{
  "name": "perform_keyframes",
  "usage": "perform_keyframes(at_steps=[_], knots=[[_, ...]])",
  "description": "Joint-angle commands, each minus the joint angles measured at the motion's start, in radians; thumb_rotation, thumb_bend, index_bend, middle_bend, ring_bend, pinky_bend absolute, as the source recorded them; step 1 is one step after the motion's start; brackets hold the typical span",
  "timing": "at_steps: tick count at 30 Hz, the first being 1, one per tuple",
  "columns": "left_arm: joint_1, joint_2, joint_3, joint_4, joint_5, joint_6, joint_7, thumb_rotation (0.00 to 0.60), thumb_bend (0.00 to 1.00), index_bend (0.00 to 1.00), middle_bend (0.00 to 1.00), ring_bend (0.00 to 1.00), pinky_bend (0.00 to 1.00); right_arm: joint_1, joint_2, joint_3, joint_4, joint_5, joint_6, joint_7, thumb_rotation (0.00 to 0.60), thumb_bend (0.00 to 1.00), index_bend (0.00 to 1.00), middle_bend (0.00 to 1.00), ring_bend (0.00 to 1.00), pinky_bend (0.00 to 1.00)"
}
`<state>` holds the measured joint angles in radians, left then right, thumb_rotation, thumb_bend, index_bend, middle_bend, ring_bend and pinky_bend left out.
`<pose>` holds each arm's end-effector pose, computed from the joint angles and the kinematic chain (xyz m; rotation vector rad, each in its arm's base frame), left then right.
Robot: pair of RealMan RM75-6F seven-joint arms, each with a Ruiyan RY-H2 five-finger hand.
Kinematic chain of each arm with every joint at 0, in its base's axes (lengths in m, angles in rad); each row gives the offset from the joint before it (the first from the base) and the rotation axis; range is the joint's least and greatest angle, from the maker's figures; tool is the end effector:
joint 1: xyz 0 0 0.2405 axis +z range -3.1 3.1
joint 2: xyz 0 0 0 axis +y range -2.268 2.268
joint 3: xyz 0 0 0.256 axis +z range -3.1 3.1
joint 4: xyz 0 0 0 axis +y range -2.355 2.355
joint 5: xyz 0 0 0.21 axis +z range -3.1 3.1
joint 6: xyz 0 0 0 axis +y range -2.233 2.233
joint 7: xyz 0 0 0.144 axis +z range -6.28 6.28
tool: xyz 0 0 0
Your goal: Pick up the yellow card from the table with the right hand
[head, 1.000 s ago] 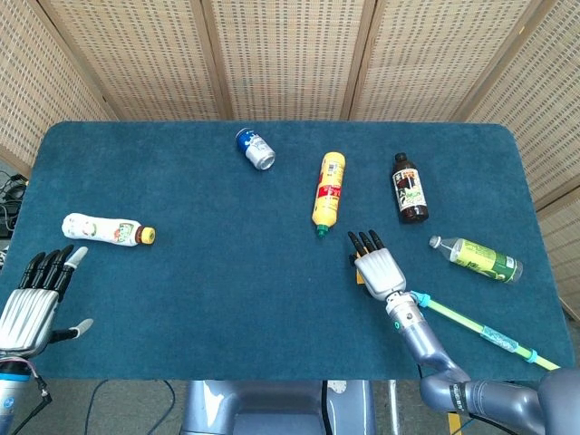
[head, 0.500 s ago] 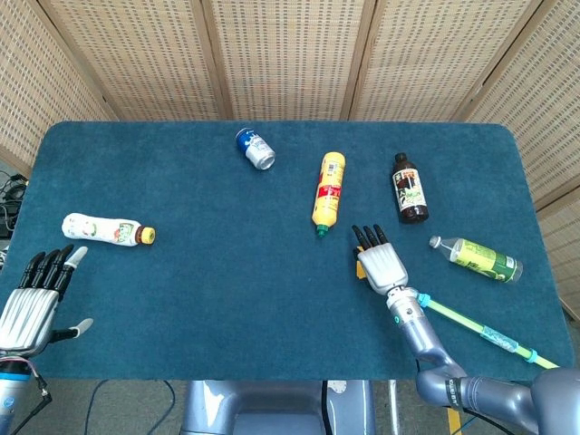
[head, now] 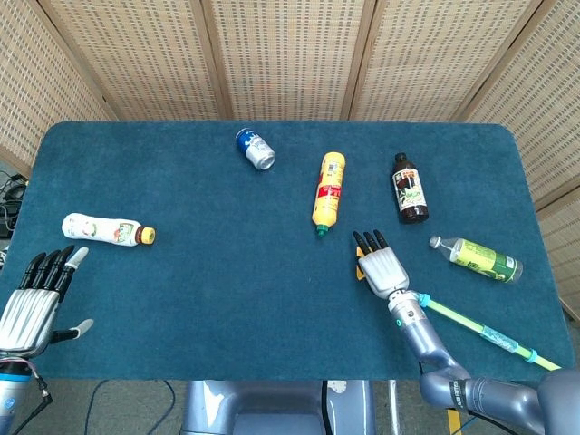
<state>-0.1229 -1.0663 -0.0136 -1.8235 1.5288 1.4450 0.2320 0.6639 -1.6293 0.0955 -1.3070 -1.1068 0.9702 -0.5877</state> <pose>-0.2658 0.1797 0.1466 -1.5186 -0.8584 -0.8546 -0.2087 -0.3299 -0.0376 1.9089 -0.7196 0.6011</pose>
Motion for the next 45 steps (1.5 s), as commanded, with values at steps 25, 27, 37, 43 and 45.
perform_keyframes(at_steps=[25,27,37,43,45], knots=[[-0.006,0.009,0.002,-0.001,-0.003,-0.013,-0.02,0.6,0.0,0.0,0.0,0.0,0.0,0.02,0.076,0.168,0.056,-0.031,0.134,0.124,0.6,0.67,0.76,0.01,0.0,0.0],[-0.006,0.011,0.003,-0.001,-0.001,-0.014,-0.024,0.6,0.0,0.0,0.0,0.0,0.0,0.012,0.098,0.167,0.02,-0.035,0.139,0.132,0.6,0.67,0.76,0.01,0.0,0.0],[0.002,0.021,0.012,-0.006,0.022,0.002,-0.04,0.6,0.0,0.0,0.0,0.0,0.0,0.005,0.233,0.185,-0.315,-0.041,0.045,0.315,0.6,0.67,0.76,0.03,0.0,0.0],[0.002,0.029,0.011,-0.006,0.026,0.005,-0.055,0.6,0.0,0.0,0.0,0.0,0.0,0.06,0.22,0.217,-0.512,0.031,-0.073,0.443,0.6,0.67,0.77,0.03,0.0,0.0],[0.002,0.03,0.011,-0.006,0.027,0.005,-0.059,0.6,0.0,0.0,0.0,0.0,0.0,0.077,0.208,0.223,-0.541,0.075,-0.105,0.471,0.6,0.67,0.77,0.04,0.0,0.0]])
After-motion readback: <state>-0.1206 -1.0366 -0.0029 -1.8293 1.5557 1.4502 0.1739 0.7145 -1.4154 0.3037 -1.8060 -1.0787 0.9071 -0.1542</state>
